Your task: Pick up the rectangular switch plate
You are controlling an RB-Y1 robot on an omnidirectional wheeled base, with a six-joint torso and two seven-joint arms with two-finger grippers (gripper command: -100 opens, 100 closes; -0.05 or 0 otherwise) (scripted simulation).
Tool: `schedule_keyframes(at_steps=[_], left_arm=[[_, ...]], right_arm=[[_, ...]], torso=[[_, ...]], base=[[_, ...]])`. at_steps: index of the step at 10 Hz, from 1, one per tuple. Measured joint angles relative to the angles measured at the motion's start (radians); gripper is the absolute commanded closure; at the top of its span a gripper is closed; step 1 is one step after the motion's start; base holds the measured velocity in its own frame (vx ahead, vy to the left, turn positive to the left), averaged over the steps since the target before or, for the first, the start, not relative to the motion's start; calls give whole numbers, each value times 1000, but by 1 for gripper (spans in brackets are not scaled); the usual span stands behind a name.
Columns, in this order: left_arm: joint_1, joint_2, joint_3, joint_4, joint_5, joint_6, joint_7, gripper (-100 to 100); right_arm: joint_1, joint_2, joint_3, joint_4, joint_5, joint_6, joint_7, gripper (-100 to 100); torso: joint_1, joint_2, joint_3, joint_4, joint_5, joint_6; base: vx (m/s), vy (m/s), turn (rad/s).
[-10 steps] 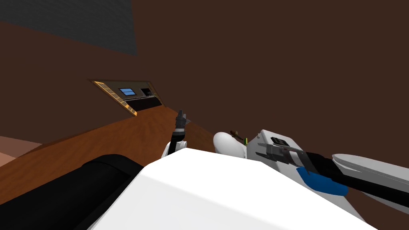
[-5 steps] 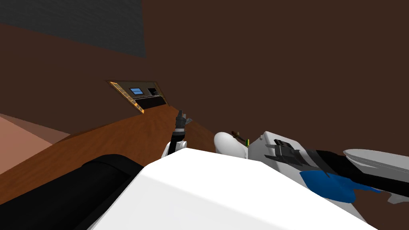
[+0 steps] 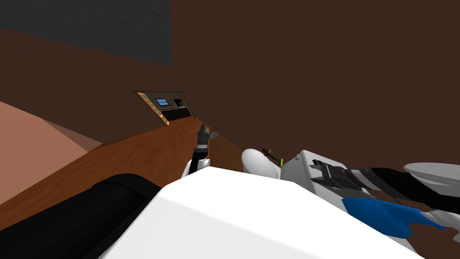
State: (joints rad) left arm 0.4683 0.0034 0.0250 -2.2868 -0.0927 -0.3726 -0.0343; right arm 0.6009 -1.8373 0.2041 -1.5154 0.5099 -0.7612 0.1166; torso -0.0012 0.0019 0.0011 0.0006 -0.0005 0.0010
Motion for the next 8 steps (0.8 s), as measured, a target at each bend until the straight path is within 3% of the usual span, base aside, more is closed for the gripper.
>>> schedule_keyframes(at_steps=[2, 3, 4, 6, 7, 8], left_arm=[[0, 0, 0, 0, 0, 0, 0, 0], [0, 0, 0, 0, 0, 0, 0, 0], [0, 0, 0, 0, 0, 0, 0, 0], [0, 0, 0, 0, 0, 0, 0, 0], [0, 0, 0, 0, 0, 0, 0, 0], [0, 0, 0, 0, 0, 0, 0, 0]], right_arm=[[-27, -16, 24, 34, 25, -20, -12, -100], [-3, -53, 26, 43, -3, -20, 4, -100], [-36, -40, 31, 61, 43, -36, -16, -100], [-40, -81, 48, 85, 49, -55, -29, -100], [-40, -83, 49, 85, 48, -54, -28, 0], [-40, -83, 49, 85, 48, -55, -28, -100]], torso=[[0, -1, 0, 0, 0, 0], [0, 0, 0, 0, 0, 0], [0, 0, 0, 0, 0, 1], [0, 0, 0, 0, 0, 1], [1, -1, -1, 0, 0, 1], [1, -2, -1, 0, 0, 1]], base=[[-35, -16, 86], [-33, -20, 33], [-38, -14, 72], [-26, -15, 38], [0, 0, 0], [-43, -4, 251]])
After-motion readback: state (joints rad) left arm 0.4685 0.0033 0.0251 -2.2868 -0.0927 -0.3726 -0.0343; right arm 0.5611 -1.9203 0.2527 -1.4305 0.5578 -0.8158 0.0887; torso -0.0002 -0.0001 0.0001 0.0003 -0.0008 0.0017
